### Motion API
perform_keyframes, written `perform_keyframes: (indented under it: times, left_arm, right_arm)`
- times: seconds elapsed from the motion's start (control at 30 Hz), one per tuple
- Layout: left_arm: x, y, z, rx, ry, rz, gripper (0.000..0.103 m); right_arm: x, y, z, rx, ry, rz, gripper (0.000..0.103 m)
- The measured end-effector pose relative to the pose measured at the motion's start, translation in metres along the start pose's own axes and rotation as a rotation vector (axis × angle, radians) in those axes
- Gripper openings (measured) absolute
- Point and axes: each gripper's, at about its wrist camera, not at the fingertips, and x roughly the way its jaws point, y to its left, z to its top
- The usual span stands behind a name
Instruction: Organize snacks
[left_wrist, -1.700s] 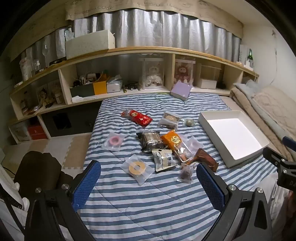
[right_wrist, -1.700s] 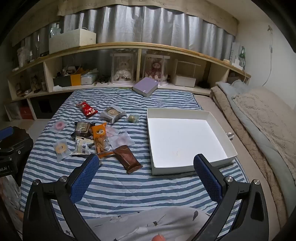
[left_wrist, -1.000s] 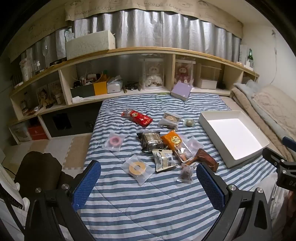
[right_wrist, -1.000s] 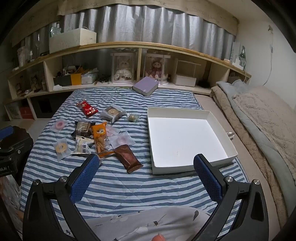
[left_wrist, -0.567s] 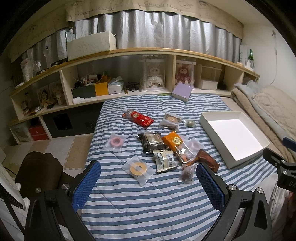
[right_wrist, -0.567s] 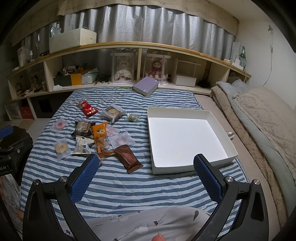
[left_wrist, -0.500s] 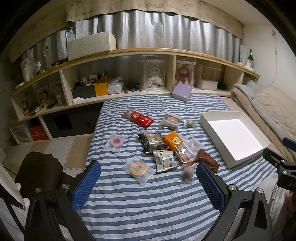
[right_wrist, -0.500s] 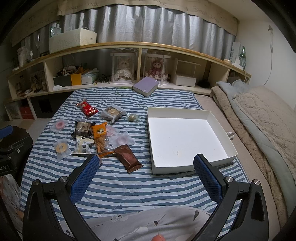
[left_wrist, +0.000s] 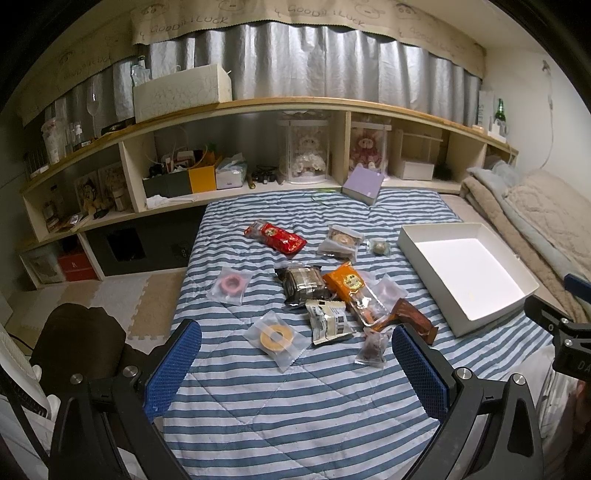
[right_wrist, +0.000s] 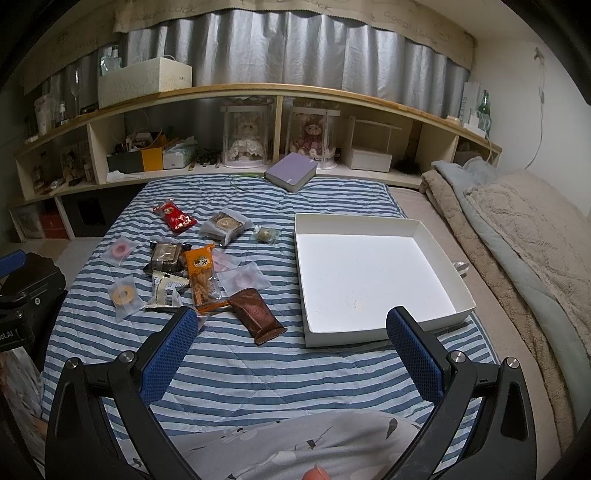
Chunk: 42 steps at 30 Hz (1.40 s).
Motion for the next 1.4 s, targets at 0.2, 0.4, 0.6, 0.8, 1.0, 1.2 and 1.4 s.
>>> perform_keyframes:
  times: [0.2, 0.4, 0.6, 0.8, 1.0, 1.2, 1.4]
  left_arm:
    - [-0.0001, -0.0009, -0.0007, 0.001, -0.002, 0.001, 0.103]
    - [-0.0002, -0.0008, -0.0008, 0.000, -0.003, 0.002, 0.103]
    - [-0.0003, -0.0009, -0.0009, 0.001, -0.004, 0.002, 0.103]
    - [-0.0005, -0.0010, -0.0011, 0.001, -0.005, 0.002, 0.103]
    - [-0.0006, -0.0011, -0.0012, 0.000, -0.006, 0.002, 0.103]
    - [-0.0024, -0.0016, 0.0003, 0.001, -0.008, 0.002, 0.103]
    - [-0.0036, -0.0024, 0.0016, 0.001, -0.010, 0.002, 0.103]
  right_arm:
    - [-0.0001, 0.0002, -0.0004, 0.001, -0.001, 0.001, 0.103]
    - [-0.0003, 0.0002, -0.0006, 0.002, -0.001, 0.002, 0.103]
    - [-0.0003, 0.0002, -0.0006, 0.002, -0.001, 0.003, 0.103]
    - [-0.0006, 0.0003, -0.0007, 0.003, -0.001, 0.003, 0.103]
    - [0.0006, 0.0032, -0.0024, 0.004, -0.001, 0.003, 0.103]
    - [-0.0003, 0.0017, -0.0016, 0.004, -0.001, 0.004, 0.103]
    - [-0.0007, 0.0004, -0.0011, 0.005, -0.003, 0.004, 0.103]
